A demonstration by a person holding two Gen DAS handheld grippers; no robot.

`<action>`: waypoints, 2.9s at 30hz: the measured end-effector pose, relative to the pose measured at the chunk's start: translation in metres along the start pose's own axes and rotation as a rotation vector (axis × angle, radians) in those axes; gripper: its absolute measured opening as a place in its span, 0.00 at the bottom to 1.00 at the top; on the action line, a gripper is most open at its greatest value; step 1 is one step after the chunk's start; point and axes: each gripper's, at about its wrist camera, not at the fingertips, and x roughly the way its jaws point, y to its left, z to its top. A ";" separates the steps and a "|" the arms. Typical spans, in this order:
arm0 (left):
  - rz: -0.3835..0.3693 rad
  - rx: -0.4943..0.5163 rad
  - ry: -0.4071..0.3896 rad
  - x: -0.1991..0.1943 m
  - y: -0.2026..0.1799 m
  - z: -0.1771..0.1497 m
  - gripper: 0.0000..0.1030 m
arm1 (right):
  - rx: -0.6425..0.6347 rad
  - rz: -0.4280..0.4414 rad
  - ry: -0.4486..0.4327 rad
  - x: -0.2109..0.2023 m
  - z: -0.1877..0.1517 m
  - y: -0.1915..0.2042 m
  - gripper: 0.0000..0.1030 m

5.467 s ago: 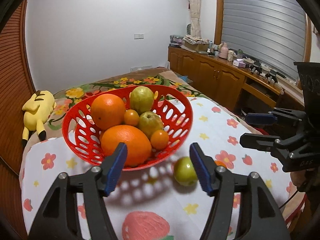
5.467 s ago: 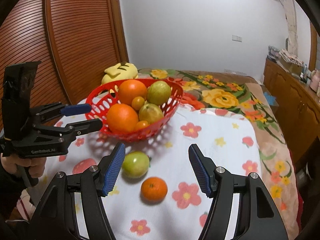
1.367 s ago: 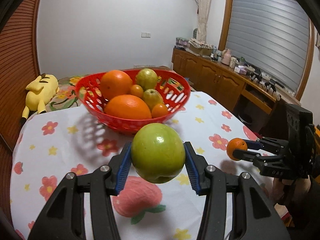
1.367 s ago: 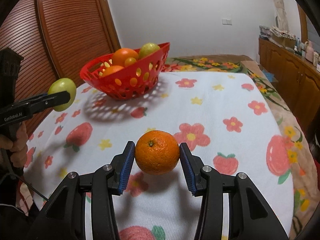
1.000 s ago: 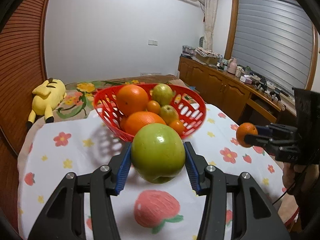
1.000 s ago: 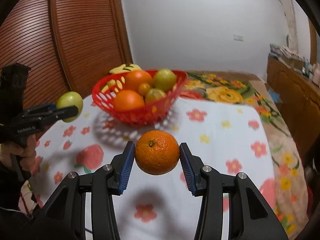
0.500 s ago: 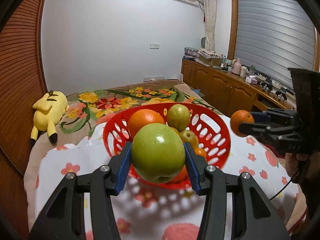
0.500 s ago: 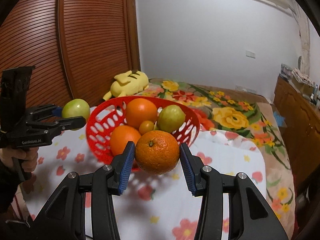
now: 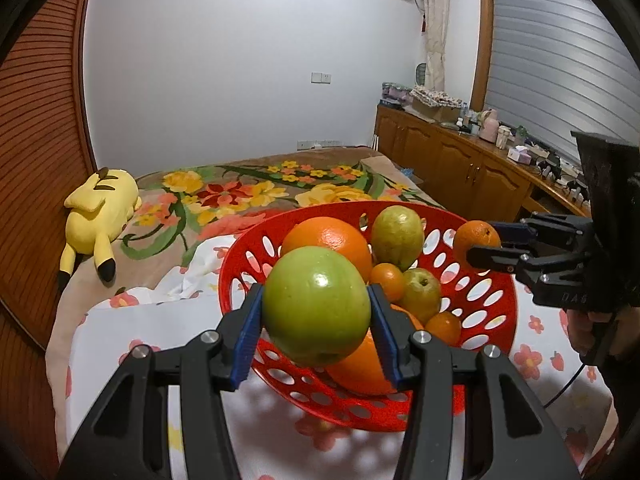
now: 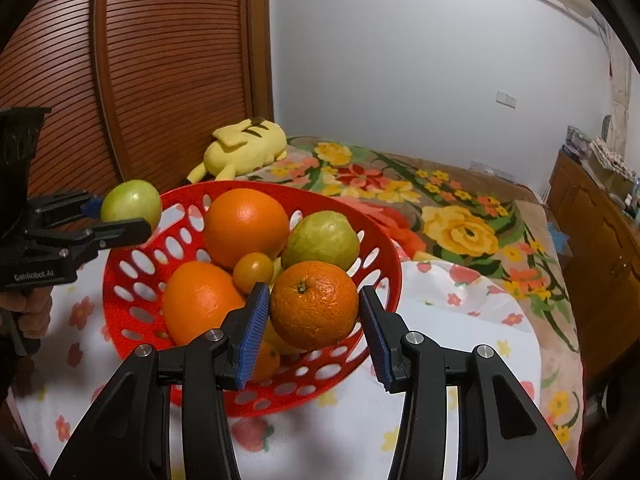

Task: Organize fruits

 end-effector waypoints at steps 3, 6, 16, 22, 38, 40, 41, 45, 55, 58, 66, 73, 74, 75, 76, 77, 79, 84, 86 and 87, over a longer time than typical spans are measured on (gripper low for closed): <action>0.005 0.004 0.008 0.005 0.001 0.001 0.48 | 0.009 -0.011 -0.006 0.003 0.004 -0.002 0.51; 0.009 0.003 0.016 0.009 0.001 0.001 0.48 | 0.014 -0.003 -0.012 0.001 0.007 -0.003 0.52; 0.030 0.003 0.031 0.019 0.007 0.004 0.48 | 0.013 -0.004 -0.025 -0.002 0.006 0.000 0.54; 0.040 -0.004 0.039 0.023 0.012 0.004 0.48 | 0.014 0.002 -0.020 -0.001 0.004 0.000 0.54; 0.083 0.024 0.040 0.016 -0.001 0.002 0.57 | 0.041 -0.016 -0.016 -0.007 -0.005 0.001 0.54; 0.086 0.021 0.034 0.011 -0.004 -0.001 0.59 | 0.048 -0.017 -0.020 -0.011 -0.008 0.001 0.55; 0.091 0.021 0.028 0.008 -0.006 -0.004 0.59 | 0.054 -0.017 -0.020 -0.012 -0.009 0.002 0.55; 0.091 0.014 0.015 -0.005 -0.015 -0.016 0.59 | 0.092 -0.019 -0.017 -0.019 -0.016 0.006 0.55; 0.093 0.022 -0.008 -0.047 -0.038 -0.045 0.60 | 0.132 -0.064 -0.029 -0.046 -0.049 0.029 0.56; 0.100 0.016 -0.027 -0.062 -0.041 -0.053 0.64 | 0.146 -0.077 -0.031 -0.053 -0.059 0.033 0.56; 0.100 -0.005 -0.053 -0.094 -0.050 -0.064 0.85 | 0.177 -0.108 -0.084 -0.081 -0.071 0.040 0.70; 0.149 -0.008 -0.150 -0.127 -0.055 -0.064 0.94 | 0.178 -0.120 -0.150 -0.107 -0.069 0.051 0.83; 0.154 -0.013 -0.166 -0.132 -0.056 -0.063 0.94 | 0.177 -0.121 -0.162 -0.112 -0.068 0.053 0.84; 0.158 -0.016 -0.179 -0.137 -0.056 -0.063 0.94 | 0.176 -0.126 -0.172 -0.116 -0.068 0.056 0.84; 0.167 -0.017 -0.187 -0.141 -0.056 -0.062 0.94 | 0.173 -0.127 -0.179 -0.119 -0.068 0.058 0.85; 0.182 -0.018 -0.195 -0.145 -0.057 -0.062 0.94 | 0.170 -0.129 -0.187 -0.123 -0.068 0.060 0.85; 0.207 -0.014 -0.215 -0.154 -0.061 -0.062 0.94 | 0.167 -0.137 -0.206 -0.130 -0.068 0.065 0.85; 0.195 -0.007 -0.244 -0.174 -0.067 -0.064 0.94 | 0.172 -0.149 -0.235 -0.143 -0.069 0.072 0.86; 0.197 -0.003 -0.246 -0.178 -0.071 -0.065 0.94 | 0.164 -0.152 -0.239 -0.147 -0.070 0.075 0.86; 0.193 0.000 -0.246 -0.181 -0.072 -0.065 0.94 | 0.161 -0.157 -0.243 -0.149 -0.070 0.077 0.86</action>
